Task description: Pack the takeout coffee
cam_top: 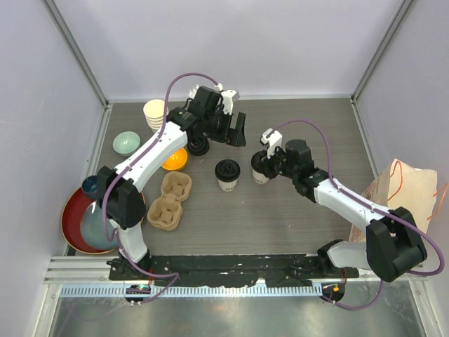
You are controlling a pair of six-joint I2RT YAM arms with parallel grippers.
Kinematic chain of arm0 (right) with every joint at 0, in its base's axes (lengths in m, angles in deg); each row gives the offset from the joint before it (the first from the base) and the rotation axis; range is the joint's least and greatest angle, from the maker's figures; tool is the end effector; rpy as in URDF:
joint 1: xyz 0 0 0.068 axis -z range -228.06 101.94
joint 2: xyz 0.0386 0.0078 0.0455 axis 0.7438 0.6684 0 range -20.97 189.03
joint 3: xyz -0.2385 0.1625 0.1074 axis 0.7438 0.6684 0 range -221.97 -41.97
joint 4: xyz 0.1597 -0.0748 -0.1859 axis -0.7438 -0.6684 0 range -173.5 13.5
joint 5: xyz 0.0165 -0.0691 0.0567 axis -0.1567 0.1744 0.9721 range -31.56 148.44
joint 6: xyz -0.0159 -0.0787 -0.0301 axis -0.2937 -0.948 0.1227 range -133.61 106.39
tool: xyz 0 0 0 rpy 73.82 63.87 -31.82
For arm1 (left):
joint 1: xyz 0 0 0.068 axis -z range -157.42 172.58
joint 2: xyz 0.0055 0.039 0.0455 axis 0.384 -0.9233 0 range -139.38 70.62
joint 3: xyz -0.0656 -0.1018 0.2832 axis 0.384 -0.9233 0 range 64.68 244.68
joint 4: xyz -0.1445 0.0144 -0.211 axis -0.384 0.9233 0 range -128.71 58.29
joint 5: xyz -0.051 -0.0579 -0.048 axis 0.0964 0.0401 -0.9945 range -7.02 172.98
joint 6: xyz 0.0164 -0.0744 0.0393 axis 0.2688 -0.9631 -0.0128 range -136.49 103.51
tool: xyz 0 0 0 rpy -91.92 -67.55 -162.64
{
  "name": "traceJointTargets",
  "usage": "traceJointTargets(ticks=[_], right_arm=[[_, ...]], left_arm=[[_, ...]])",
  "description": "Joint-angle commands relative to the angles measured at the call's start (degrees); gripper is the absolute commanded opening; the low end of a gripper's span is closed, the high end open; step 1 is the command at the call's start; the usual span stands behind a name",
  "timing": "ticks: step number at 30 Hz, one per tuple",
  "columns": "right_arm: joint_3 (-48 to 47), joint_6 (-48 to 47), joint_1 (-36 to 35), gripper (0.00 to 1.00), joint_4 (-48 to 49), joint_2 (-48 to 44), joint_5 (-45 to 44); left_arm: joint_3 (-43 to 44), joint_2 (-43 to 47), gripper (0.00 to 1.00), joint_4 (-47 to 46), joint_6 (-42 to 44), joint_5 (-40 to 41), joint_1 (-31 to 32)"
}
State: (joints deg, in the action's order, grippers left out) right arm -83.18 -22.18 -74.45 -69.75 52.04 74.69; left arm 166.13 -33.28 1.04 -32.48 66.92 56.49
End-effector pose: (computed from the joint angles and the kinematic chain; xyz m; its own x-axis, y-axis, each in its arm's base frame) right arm 0.2595 0.1523 0.2633 -0.2776 -0.2974 -0.9135 -0.7030 0.7109 -0.0178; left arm 0.3555 -0.2641 0.3562 -0.7304 0.1720 -0.6610 0.5252 0.7602 -0.3826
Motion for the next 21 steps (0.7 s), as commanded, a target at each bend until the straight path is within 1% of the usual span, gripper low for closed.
traceJointTargets(ticks=[1,5,6,9,17,19,21], right_arm=[[-0.8,0.3,0.2,0.23,0.6,-1.6,0.9],[-1.2,0.2,0.3,0.31,0.2,-1.4,1.1],[-1.6,0.1,0.2,0.35,-0.1,-1.3,1.2],[-2.1,0.3,0.3,0.42,-0.5,-1.4,1.7],[-7.6,1.4,0.2,0.54,-3.8,-3.7,3.9],[-8.7,3.4,0.2,0.56,-4.2,-4.7,3.1],[-10.5,6.2,0.4,0.57,-5.2,-5.2,0.6]], left_arm=[[2.8,-0.3,0.89,0.0,1.0,-0.6,0.2],[2.8,-0.2,0.89,0.1,1.0,-0.6,0.3],[2.9,-0.2,0.89,0.2,1.1,-0.6,0.3],[3.0,-0.2,0.89,0.2,1.1,-0.6,0.4],[4.2,-0.8,0.88,1.0,1.7,-0.6,1.2],[5.0,-1.2,0.86,1.2,1.8,-0.5,1.7],[5.7,-1.9,0.78,1.2,1.8,-0.4,2.3]])
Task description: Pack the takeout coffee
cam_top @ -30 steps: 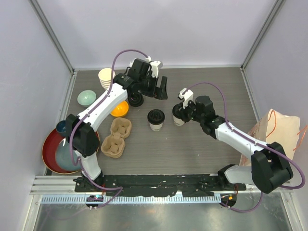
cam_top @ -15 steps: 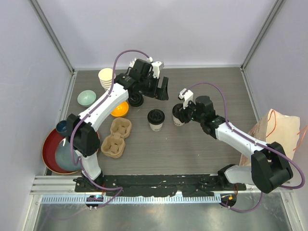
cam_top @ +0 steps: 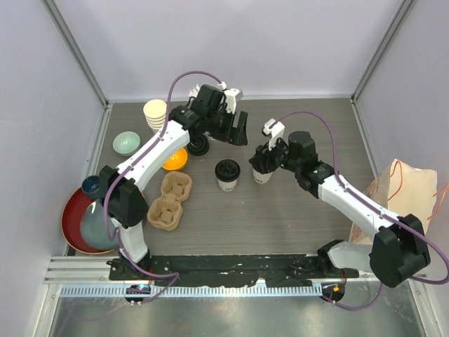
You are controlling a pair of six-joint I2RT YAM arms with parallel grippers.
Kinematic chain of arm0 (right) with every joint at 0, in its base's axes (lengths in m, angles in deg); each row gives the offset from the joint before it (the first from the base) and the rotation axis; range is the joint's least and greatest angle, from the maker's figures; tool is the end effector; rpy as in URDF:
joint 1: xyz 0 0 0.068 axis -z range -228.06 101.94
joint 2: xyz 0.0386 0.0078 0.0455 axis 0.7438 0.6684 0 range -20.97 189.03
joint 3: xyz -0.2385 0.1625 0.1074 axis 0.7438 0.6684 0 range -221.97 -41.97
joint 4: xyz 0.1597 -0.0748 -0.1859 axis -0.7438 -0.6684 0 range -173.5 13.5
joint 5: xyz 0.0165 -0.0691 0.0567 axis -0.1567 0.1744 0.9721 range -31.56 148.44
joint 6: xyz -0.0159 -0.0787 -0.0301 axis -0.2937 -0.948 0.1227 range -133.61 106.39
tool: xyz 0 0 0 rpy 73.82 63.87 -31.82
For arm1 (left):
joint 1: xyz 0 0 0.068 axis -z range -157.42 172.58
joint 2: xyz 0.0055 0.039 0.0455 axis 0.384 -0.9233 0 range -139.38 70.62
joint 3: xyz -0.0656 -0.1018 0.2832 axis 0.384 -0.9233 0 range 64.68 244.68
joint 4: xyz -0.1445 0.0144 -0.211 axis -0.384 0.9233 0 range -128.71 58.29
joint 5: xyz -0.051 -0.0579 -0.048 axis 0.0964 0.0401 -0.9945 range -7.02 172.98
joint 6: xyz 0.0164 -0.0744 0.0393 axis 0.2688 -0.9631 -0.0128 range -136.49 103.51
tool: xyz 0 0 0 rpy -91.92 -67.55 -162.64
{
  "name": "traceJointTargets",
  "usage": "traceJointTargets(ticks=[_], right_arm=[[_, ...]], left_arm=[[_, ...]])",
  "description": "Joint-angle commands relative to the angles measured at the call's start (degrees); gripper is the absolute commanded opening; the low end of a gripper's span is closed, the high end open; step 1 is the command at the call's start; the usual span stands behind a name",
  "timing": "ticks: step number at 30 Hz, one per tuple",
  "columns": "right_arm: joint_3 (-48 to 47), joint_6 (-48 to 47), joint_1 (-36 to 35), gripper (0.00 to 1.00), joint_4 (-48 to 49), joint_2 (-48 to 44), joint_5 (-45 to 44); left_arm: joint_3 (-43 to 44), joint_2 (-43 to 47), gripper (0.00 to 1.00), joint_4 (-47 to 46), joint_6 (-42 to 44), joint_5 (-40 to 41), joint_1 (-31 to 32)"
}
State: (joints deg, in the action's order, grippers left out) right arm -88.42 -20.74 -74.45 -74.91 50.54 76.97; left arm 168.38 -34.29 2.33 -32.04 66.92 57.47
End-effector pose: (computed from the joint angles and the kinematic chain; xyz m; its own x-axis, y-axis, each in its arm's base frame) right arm 0.2587 0.1552 0.2931 -0.2693 -0.2650 -0.9259 -0.7216 0.6922 0.0117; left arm 0.3542 -0.2724 0.3600 -0.7237 0.1906 -0.6633 0.5434 0.7498 -0.3775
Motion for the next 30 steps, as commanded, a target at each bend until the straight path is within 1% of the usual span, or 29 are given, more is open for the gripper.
traceJointTargets(ticks=[1,2,4,5,6,8,13,14,17,23,30], right_arm=[[-5.9,8.9,1.2,0.57,-0.8,-3.7,-4.2],[-7.2,11.1,1.9,0.56,-3.1,-3.6,-6.5],[-7.8,18.4,3.8,0.55,-5.0,-2.8,-11.7],[-7.5,20.8,5.8,0.52,-6.2,-2.6,-13.0],[-7.1,22.6,6.8,0.51,-6.4,-2.3,-13.7],[-6.9,25.7,7.8,0.47,-8.3,-1.2,-15.5],[-6.7,27.1,7.8,0.43,-10.1,0.1,-16.1],[-6.5,27.0,7.8,0.39,-10.1,0.1,-16.0],[-6.3,26.9,7.8,0.32,-10.4,0.3,-15.7],[-5.3,27.0,7.8,0.31,-11.2,1.6,-16.1],[-4.6,27.5,7.8,0.27,-10.4,3.9,-13.2]], left_arm=[[3.7,-1.3,0.74,0.0,1.3,-0.3,1.6],[4.1,-1.8,0.63,0.3,1.2,-0.2,1.9],[5.1,-3.4,0.54,0.4,0.4,-0.3,2.8],[5.5,-4.0,0.47,0.7,0.3,-0.5,3.1],[6.4,-4.6,0.45,0.8,-0.1,-0.5,3.8],[7.4,-6.7,0.43,1.0,-0.4,-0.4,4.2],[11.0,-11.1,0.43,1.9,-1.8,-0.1,4.8],[11.4,-12.4,0.42,2.0,-2.1,-0.1,5.0],[12.8,-14.3,0.41,2.2,-2.6,-0.6,5.3],[14.2,-16.3,0.39,2.5,-3.0,-0.4,5.6],[14.0,-17.3,0.36,2.4,-3.8,-1.3,5.7]])
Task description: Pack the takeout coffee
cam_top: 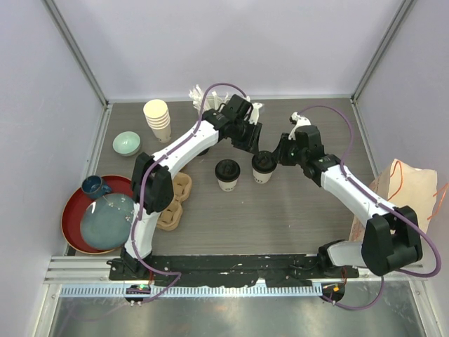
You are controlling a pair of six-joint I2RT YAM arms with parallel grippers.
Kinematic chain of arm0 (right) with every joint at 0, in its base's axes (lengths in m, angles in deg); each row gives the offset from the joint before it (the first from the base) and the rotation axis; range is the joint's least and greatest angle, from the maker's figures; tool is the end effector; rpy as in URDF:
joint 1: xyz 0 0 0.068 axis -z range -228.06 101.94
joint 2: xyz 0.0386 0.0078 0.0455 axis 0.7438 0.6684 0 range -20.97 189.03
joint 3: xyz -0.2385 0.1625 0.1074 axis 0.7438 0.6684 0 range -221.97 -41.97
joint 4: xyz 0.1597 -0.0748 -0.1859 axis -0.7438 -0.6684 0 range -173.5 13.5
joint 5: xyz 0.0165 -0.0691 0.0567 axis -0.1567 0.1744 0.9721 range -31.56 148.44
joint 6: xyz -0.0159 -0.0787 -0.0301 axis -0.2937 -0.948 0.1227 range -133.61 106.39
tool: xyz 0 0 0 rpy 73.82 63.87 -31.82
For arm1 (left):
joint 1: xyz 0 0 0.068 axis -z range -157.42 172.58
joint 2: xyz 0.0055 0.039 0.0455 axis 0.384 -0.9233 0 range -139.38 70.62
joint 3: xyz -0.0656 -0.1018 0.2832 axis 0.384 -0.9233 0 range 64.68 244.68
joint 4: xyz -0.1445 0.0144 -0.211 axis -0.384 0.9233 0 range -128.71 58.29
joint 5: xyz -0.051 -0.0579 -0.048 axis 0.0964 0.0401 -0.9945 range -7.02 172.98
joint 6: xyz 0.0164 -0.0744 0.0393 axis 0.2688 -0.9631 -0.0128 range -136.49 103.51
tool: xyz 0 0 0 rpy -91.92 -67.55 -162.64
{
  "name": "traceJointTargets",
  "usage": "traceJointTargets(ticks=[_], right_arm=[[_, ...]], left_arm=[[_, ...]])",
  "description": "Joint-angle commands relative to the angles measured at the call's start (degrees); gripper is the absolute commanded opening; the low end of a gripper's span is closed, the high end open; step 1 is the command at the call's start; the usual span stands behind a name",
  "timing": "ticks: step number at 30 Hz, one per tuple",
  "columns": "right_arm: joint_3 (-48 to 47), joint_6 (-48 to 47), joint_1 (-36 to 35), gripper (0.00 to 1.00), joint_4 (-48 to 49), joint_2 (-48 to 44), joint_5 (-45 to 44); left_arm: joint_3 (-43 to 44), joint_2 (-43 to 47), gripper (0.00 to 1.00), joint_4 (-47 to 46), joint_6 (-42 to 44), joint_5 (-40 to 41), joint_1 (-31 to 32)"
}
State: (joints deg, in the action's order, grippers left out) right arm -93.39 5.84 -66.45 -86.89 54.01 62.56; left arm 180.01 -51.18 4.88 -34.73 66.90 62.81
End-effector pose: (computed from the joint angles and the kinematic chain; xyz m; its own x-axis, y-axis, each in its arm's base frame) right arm 0.2920 0.1028 0.2793 -0.6233 0.1428 -0.7688 -0.1736 0.9334 0.3140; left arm 0.3811 -0.3498 0.2890 -0.7927 0.2766 -0.5433 0.5350 0.7428 -0.4025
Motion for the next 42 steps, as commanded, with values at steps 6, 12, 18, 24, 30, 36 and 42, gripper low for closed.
traceJointTargets(ticks=[6,12,18,24,30,36,42], right_arm=[[1.0,1.0,-0.2,0.24,2.3,0.6,2.0],[1.2,0.9,-0.2,0.19,2.0,0.8,2.1],[2.8,0.9,0.2,0.14,2.6,1.9,4.2],[7.0,2.5,2.4,0.07,4.4,2.8,5.4],[10.9,3.6,2.7,0.01,6.3,3.4,6.6],[12.8,3.9,2.7,0.01,6.0,3.4,6.3],[14.7,4.0,2.8,0.01,6.1,2.1,6.2]], left_arm=[[2.0,-1.2,0.34,-0.3,-1.9,-2.2,0.6],[1.6,-2.0,0.3,-0.3,-2.6,-3.7,0.9],[-0.1,-3.0,0.26,-0.7,-3.7,-4.8,1.1],[-2.0,-3.5,0.21,-1.0,-4.4,-6.0,1.1],[-5.8,-3.4,0.2,-1.8,-4.4,-6.2,1.1],[-9.6,-4.4,0.13,-2.4,-5.3,-6.3,1.1],[-14.4,-4.1,0.13,-3.7,-5.3,-5.9,1.0]])
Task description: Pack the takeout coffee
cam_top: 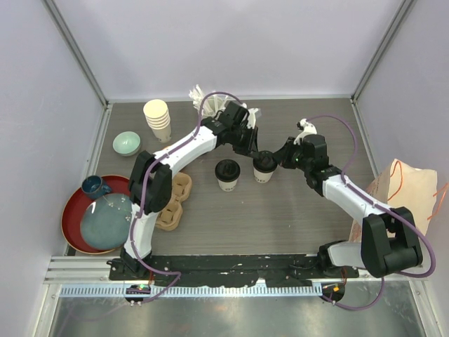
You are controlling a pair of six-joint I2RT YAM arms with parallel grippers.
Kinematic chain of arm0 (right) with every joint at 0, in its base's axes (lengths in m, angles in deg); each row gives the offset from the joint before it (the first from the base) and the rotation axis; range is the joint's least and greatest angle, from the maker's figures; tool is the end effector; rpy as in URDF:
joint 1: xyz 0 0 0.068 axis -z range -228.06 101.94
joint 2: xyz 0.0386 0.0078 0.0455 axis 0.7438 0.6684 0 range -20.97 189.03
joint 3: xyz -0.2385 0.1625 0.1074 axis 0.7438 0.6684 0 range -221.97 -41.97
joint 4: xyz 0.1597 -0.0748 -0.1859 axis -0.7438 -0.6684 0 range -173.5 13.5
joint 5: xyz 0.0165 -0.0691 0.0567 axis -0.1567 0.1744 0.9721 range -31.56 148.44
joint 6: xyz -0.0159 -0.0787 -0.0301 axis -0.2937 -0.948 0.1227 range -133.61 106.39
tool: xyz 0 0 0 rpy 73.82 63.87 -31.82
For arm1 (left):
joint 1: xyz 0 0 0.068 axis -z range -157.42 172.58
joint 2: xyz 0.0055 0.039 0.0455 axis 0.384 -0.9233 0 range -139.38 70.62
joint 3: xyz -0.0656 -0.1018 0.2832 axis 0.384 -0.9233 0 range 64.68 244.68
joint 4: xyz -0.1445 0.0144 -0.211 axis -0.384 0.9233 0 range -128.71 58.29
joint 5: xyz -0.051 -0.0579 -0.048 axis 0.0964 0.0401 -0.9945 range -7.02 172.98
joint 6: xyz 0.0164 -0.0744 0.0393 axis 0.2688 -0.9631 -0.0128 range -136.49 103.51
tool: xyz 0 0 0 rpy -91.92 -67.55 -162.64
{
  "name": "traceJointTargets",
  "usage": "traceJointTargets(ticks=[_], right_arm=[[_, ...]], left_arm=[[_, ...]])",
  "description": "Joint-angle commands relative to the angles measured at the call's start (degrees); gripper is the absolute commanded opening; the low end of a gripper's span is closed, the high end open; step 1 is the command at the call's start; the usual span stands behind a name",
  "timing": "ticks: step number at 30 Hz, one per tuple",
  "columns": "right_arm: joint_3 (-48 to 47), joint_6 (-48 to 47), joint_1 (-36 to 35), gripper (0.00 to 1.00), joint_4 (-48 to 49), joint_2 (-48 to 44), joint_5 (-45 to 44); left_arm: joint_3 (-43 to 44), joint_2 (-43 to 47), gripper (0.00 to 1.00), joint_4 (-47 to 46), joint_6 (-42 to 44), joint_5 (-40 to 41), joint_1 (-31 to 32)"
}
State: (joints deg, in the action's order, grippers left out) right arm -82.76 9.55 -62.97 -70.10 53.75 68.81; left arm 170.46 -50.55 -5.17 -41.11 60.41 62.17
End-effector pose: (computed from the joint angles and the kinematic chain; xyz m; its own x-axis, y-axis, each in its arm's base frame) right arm 0.2908 0.0915 0.2506 -0.5709 0.2483 -0.7826 -0.1988 0.8830 0.4252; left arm 0.3796 -0.3515 0.2564 -0.8543 0.2072 -0.4768 0.4695 0.7011 -0.5366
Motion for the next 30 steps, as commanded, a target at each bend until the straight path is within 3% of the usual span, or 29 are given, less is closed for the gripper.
traceJointTargets(ticks=[1,5,11,25,30], right_arm=[[4.1,0.1,-0.7,0.01,-10.6,2.4,0.3],[3.0,-0.4,-0.8,0.01,-10.2,0.9,1.1],[-0.4,-2.2,-0.7,0.09,-10.4,-2.7,3.2],[-8.2,-6.2,-0.7,0.34,-13.8,-2.4,2.2],[-12.7,-9.7,-0.8,0.48,-18.1,-2.2,1.5]], left_arm=[[-4.6,-4.7,0.12,6.6,1.2,0.6,1.6],[-2.9,-2.1,0.14,5.6,1.6,0.2,1.6],[2.5,0.1,0.24,6.5,2.1,-1.2,1.6],[5.4,2.2,0.43,8.3,4.8,-0.6,1.6],[9.3,1.3,0.46,10.0,7.0,0.1,1.6]])
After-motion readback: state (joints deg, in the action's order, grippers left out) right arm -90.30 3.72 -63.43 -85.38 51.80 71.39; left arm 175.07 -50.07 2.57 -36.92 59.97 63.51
